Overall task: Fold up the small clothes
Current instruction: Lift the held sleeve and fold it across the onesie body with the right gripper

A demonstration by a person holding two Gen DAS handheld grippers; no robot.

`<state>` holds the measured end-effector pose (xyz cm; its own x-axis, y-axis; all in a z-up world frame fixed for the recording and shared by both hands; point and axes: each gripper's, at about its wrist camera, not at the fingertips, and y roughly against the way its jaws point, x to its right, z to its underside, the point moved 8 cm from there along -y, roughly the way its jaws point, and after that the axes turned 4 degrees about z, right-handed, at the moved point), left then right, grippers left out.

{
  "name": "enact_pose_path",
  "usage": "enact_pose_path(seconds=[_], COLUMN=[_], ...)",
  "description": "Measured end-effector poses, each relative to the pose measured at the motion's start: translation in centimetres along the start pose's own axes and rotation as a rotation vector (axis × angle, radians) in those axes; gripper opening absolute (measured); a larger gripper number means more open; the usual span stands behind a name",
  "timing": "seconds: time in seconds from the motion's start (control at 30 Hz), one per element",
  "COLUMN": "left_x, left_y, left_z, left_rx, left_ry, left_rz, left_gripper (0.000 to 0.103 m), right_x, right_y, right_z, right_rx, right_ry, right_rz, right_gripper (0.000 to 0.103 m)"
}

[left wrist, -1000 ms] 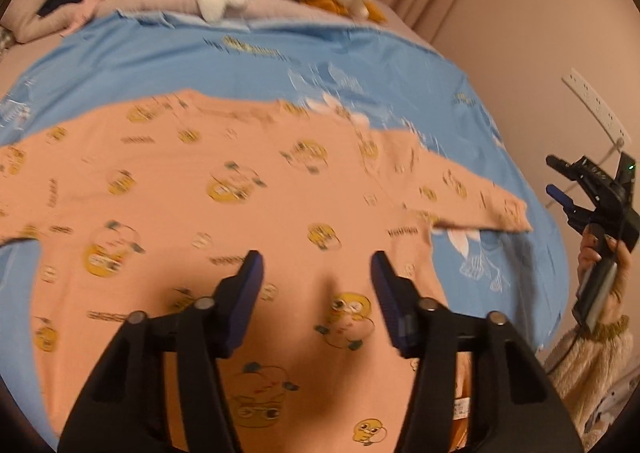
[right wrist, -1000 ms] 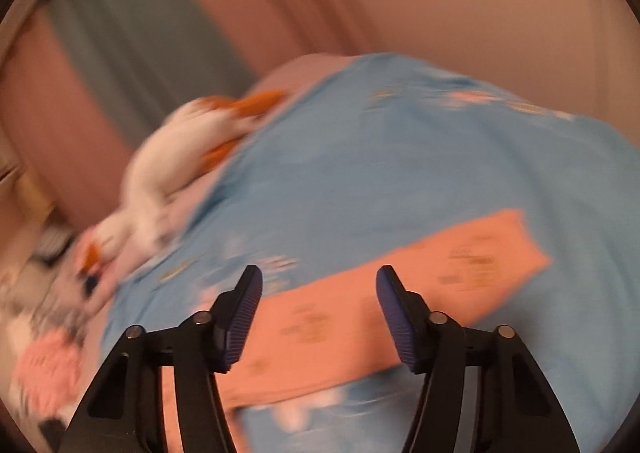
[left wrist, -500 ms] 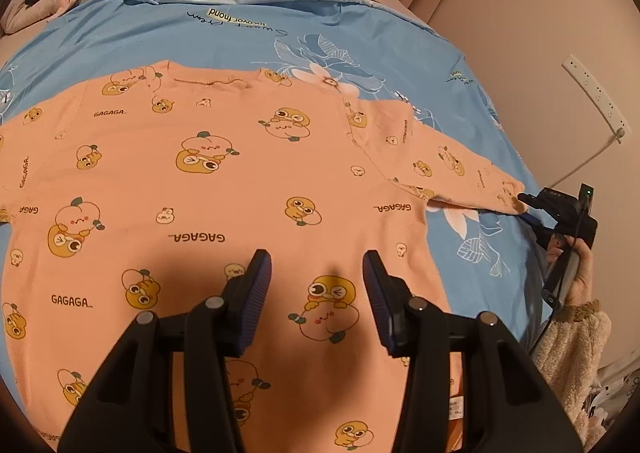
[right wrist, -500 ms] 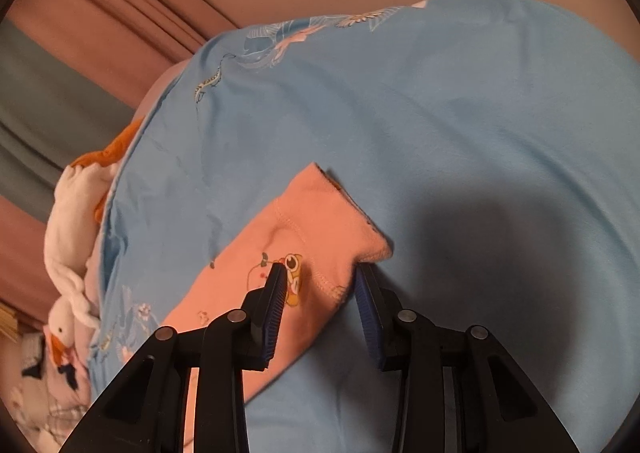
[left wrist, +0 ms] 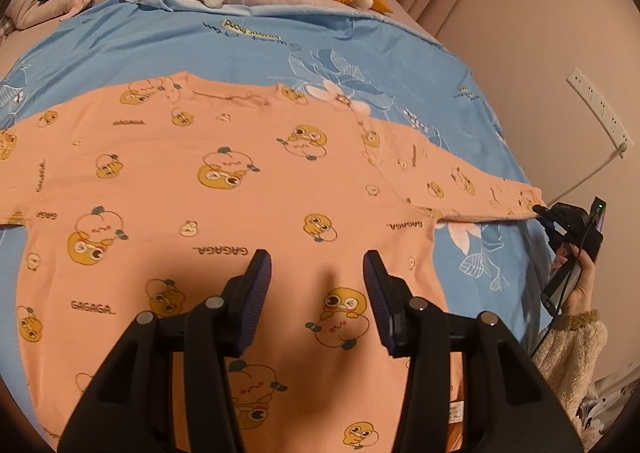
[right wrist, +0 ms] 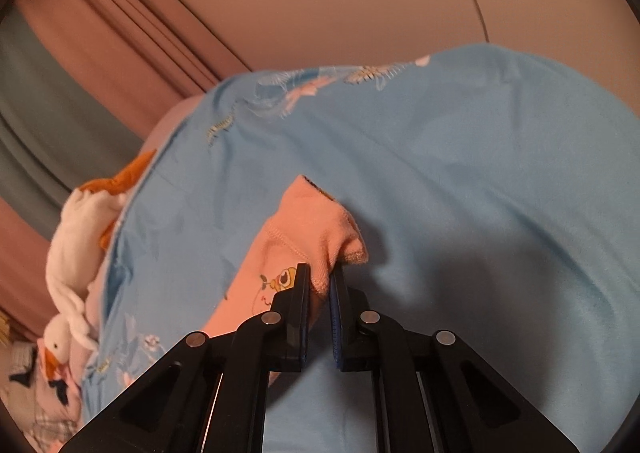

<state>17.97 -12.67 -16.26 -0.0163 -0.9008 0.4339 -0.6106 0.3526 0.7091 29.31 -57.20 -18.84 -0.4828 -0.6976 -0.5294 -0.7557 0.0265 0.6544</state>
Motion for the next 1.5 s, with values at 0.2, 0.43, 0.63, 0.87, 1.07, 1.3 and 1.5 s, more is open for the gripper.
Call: enact_pose_path(seconds=[0.2,0.43,0.63,0.87,1.07,1.3,1.5], left_x=[-1.2,-2.7,-4.8,-7.0,-8.0,-8.4,-7.9], left_y=[1.7,3.7,5.3,6.8,7.6,7.6,7.3], left_z=[-0.9,-1.7,-1.8,-1.4,-1.3,-1.2,-1.1], left_rx=[0.042,0.094,0.136,0.157,0.166,0.159,0.146], left_ry=[0.032,0.082,0.132,0.186,0.216,0.227,0.215], left_rz=[-0.022,-0.044,-0.076,-0.117,-0.124,-0.133,-0.119], left_gripper=[0.052,0.057,0.059,0.059,0.061,0.062,0.069], right_x=[-5.2,-13.6,-20.1,-25.1,-26.6,-26.8,-26.4], right_y=[4.5,8.8,10.5,9.1,8.1,6.8,6.3], right_z=[-1.0,1.8,7.9,16.9,23.2,28.3,29.3], right_rx=[0.137,0.18,0.116,-0.072,-0.227,-0.372,-0.438], right_ry=[0.144,0.383,0.611,0.824,0.943,1.007,0.991], right_rz=[-0.079,-0.226,-0.357,-0.462,-0.489,-0.475,-0.478], right_gripper=[0.009,0.009,0.009,0.009,0.009,0.009,0.012])
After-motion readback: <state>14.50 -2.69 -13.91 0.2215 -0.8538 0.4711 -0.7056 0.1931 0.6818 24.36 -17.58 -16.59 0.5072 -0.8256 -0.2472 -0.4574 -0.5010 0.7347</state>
